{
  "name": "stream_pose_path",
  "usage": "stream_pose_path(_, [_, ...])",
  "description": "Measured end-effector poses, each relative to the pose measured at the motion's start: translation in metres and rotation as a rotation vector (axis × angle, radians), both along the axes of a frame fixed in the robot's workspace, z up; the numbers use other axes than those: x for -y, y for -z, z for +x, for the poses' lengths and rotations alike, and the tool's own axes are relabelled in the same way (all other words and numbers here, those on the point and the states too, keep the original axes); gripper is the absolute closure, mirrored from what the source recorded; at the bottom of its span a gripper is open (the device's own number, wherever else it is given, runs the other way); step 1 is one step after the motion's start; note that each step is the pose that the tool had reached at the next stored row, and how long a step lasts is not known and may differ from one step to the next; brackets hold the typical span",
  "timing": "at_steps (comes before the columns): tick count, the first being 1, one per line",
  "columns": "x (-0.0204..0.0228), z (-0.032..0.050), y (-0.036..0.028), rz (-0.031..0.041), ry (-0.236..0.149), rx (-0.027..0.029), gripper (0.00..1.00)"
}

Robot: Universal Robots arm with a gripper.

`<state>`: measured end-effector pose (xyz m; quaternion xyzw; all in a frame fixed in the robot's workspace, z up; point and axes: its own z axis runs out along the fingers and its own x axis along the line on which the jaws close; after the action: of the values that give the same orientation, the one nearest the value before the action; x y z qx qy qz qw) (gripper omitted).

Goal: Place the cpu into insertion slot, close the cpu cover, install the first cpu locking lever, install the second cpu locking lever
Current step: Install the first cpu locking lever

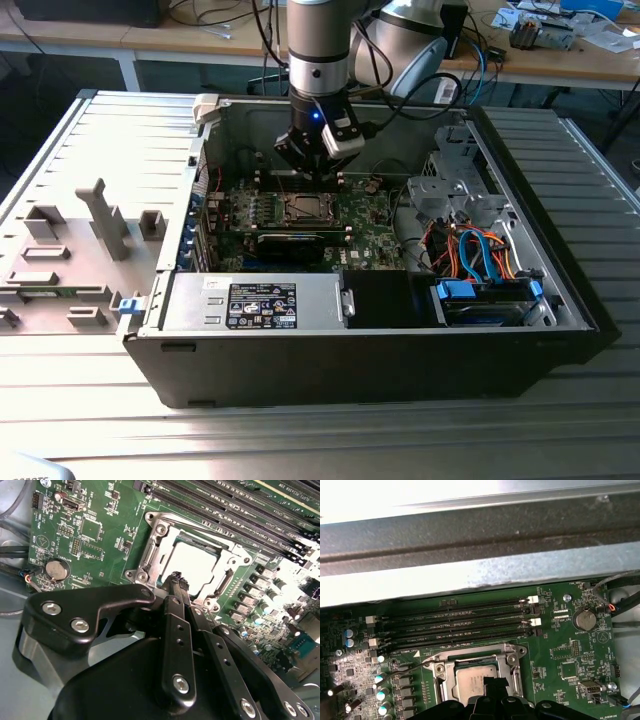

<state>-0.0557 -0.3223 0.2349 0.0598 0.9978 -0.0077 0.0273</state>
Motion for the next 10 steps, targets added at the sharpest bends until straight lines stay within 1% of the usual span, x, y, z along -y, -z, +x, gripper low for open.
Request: stream_pose_path(10, [0.0000, -0.0011, -0.0003, 0.0000, 0.000, 0.0003, 0.89])
